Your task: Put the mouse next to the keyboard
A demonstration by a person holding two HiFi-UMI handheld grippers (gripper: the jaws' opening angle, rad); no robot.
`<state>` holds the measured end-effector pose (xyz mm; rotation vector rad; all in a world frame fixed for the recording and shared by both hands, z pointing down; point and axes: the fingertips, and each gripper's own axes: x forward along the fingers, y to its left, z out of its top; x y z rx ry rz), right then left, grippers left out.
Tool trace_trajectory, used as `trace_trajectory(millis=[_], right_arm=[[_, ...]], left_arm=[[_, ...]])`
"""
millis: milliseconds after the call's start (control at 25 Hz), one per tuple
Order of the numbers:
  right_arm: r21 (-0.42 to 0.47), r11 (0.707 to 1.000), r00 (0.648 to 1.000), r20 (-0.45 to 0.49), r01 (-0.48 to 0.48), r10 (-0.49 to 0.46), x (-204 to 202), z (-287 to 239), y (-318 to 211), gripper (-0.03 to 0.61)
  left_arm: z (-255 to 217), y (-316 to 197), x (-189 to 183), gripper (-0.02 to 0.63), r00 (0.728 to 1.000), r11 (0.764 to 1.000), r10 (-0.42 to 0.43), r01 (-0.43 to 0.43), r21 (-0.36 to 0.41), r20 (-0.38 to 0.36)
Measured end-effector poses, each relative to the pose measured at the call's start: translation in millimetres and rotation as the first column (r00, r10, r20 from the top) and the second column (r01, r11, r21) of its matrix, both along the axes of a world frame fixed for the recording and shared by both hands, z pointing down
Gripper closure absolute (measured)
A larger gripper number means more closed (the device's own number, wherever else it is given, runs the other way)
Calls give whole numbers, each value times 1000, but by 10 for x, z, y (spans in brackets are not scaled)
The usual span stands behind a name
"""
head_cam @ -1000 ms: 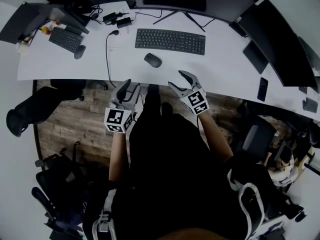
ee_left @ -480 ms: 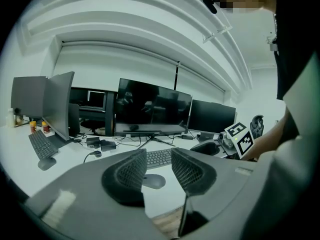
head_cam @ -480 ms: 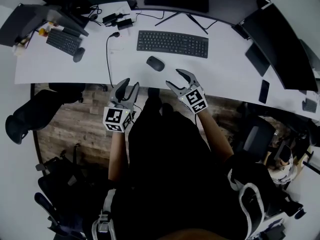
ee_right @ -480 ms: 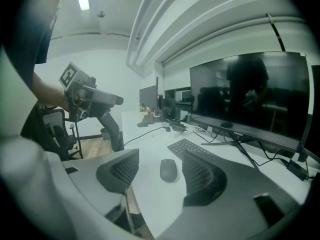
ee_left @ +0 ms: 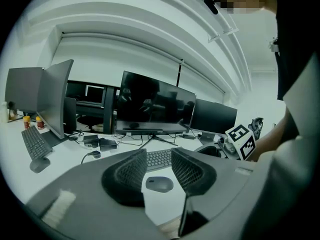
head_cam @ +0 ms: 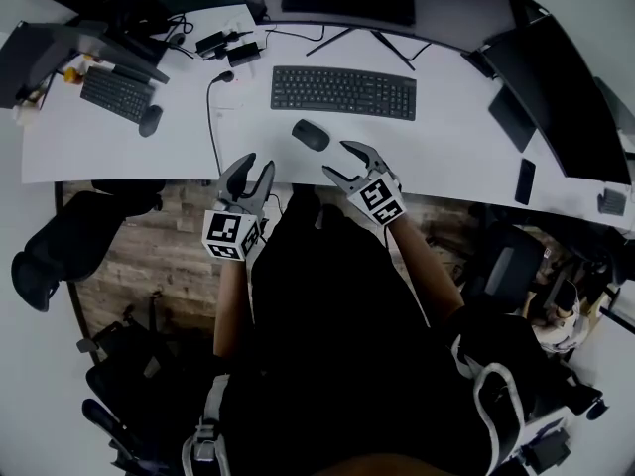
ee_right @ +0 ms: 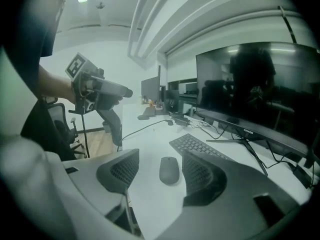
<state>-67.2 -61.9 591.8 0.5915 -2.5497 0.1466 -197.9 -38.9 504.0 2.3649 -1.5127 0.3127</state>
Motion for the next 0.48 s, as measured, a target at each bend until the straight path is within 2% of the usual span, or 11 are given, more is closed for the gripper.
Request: trace_trajectory(millis=[480], right_arm=[[-91,995,999,-27,-48,46,-270,302,-273,308]], left_arm=[[141,-370,-44,460,996,995,91,-91,-44,8]])
